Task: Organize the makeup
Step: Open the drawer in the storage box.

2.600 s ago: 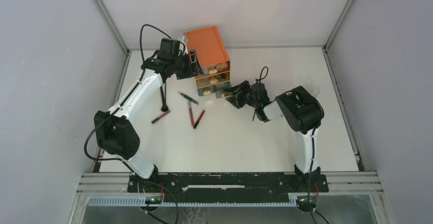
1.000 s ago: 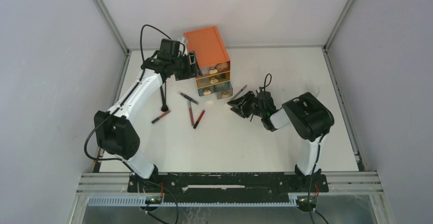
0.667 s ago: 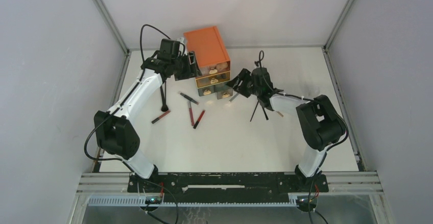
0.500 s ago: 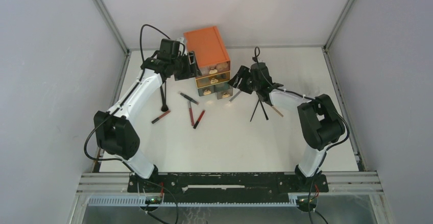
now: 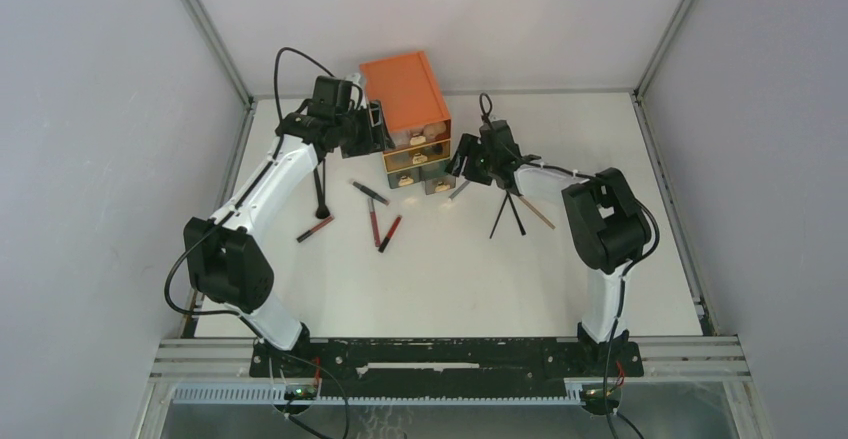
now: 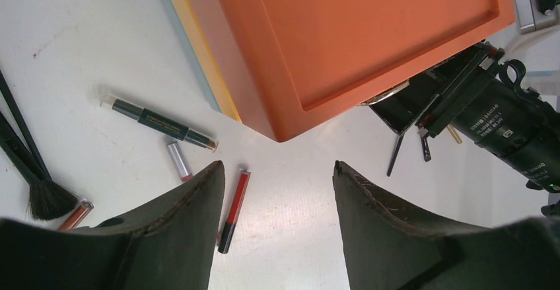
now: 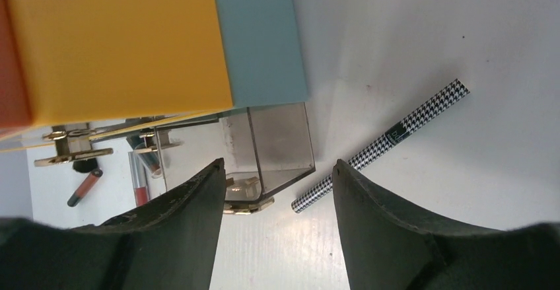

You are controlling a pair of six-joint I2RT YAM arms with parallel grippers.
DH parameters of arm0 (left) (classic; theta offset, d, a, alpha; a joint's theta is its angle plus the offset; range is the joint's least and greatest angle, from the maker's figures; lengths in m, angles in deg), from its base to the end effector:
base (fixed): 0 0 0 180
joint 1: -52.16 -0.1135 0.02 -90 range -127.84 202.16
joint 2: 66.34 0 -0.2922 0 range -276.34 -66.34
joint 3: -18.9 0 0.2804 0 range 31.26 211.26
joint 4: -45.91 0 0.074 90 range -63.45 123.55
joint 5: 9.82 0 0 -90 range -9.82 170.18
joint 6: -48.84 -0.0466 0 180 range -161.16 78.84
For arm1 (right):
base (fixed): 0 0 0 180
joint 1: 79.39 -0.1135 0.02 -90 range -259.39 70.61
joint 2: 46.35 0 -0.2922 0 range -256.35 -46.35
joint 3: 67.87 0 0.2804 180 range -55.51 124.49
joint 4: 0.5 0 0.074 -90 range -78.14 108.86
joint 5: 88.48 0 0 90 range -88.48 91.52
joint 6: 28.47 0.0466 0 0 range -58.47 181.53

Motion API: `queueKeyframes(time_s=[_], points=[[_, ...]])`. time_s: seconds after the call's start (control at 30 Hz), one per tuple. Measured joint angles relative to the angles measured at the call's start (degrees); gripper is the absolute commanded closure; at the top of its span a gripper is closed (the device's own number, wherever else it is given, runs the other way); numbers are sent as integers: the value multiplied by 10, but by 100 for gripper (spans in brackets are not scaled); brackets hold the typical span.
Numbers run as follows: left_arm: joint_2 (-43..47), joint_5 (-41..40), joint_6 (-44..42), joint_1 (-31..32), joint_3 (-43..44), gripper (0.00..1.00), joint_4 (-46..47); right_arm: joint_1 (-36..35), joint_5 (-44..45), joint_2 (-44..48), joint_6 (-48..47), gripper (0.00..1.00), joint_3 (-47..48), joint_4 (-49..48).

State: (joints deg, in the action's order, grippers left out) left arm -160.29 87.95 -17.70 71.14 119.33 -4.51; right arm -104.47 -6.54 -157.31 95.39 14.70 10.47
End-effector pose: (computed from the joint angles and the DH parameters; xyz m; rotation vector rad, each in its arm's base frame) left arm 0.3812 -0.1378 0.3533 -0.0245 2.3893 -0.5187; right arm 0.4176 0.2026 0.1769 0.1016 2.3459 0.6902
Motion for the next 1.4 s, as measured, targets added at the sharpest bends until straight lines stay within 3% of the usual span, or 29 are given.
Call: queueKeyframes(time_s=[1.4], points=[[0,-5,-5,0,0,34,-2,-3,-32,7,-114,43,53,159]])
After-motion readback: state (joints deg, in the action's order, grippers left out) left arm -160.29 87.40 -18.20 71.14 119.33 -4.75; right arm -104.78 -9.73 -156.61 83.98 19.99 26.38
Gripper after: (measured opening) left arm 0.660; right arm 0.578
